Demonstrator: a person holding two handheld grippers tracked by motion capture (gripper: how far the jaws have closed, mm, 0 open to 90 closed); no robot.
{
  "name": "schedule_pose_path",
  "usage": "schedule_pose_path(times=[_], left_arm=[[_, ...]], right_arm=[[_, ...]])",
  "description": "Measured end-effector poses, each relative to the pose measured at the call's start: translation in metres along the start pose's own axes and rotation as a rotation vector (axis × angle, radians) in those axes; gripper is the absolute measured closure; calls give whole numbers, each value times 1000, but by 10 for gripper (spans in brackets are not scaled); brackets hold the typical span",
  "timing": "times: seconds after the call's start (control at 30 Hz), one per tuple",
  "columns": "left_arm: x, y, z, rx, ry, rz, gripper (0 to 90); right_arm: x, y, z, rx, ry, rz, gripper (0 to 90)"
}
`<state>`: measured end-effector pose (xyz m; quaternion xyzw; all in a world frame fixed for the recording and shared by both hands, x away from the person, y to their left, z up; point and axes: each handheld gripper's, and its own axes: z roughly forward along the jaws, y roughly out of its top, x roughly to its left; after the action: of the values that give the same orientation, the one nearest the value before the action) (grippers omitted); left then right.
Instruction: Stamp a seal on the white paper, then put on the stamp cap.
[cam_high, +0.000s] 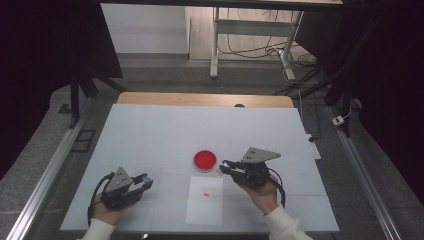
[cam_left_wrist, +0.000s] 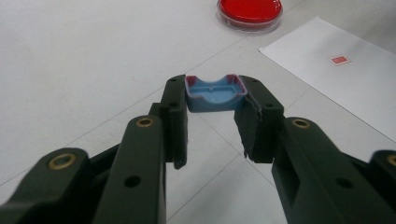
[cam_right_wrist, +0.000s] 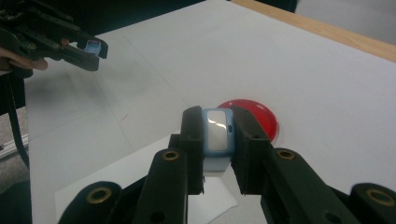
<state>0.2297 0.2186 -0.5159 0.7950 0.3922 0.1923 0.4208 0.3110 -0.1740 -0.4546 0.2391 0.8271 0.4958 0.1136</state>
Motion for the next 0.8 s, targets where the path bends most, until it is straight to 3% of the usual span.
schedule_pose_path(times=[0.8], left_arm=[[2,1,3,-5,6,1,649]], right_arm=[[2,4,-5,-30,-5,-11,757]])
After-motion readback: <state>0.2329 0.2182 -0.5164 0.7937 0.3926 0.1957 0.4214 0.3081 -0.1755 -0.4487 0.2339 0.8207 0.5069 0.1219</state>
